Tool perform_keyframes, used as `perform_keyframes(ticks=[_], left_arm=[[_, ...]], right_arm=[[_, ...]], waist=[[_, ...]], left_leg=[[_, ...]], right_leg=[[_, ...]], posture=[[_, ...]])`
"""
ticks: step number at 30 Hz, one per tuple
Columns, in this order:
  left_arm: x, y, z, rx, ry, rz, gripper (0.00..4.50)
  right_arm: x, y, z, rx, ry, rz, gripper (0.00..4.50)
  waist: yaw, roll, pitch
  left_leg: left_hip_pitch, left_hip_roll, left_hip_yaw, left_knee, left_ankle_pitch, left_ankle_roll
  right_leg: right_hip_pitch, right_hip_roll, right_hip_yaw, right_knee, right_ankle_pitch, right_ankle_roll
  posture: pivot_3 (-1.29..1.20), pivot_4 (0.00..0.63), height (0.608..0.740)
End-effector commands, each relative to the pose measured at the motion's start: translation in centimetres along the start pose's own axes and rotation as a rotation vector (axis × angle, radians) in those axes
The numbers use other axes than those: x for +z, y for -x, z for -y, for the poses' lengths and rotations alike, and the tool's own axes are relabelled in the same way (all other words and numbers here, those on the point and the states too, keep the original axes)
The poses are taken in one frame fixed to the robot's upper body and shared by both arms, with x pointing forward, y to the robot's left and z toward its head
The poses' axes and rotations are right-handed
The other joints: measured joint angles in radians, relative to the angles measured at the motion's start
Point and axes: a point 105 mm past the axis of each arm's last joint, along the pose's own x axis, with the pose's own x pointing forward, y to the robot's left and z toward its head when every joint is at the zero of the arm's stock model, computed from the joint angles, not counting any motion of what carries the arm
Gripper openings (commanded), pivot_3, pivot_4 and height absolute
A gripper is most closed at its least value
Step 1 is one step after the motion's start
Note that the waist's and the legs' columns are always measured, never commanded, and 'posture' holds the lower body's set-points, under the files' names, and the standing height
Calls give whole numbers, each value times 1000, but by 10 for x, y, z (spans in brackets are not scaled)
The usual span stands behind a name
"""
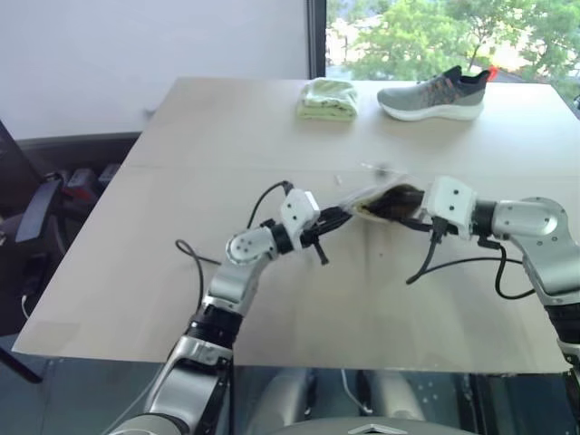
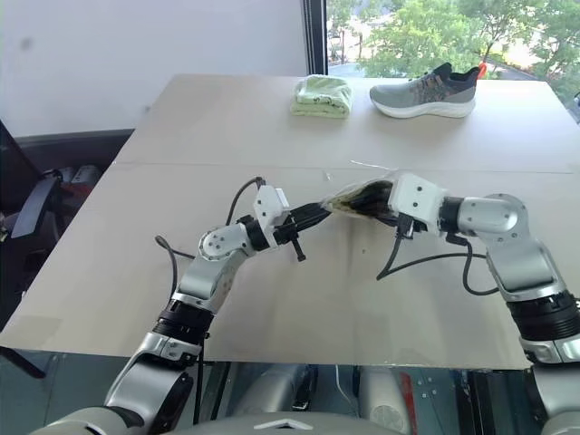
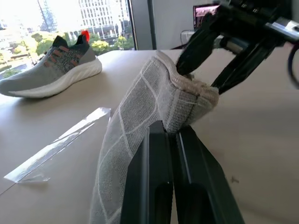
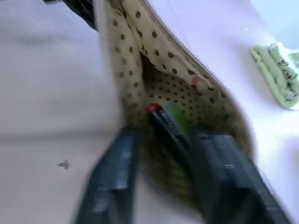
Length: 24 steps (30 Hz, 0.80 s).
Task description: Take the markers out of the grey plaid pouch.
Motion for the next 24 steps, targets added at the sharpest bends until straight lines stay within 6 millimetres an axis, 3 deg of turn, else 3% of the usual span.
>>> perform_keyframes(ticks=[1, 17, 24], left_arm=[[17, 1, 10, -48, 32, 61, 0], [27, -7, 30, -106, 253, 118, 0], [21, -10, 34, -113, 343, 123, 0]], right_arm=[[11, 7, 9, 21, 77, -31, 2736], [25, 29, -6, 257, 145, -128, 2736], [5, 14, -7, 306, 197, -208, 2736]], waist=[[0, 0, 0], [15, 0, 0], [17, 0, 0]], left_leg=[[0, 0, 0, 0, 0, 0], [-1, 0, -1, -1, 0, 0], [-1, 1, -1, -1, 0, 0]], right_leg=[[0, 0, 0, 0, 0, 0], [1, 0, -1, -4, 0, 0], [1, 0, -2, -4, 0, 0]], posture=[[0, 150, 740], [0, 150, 740], [0, 150, 740]])
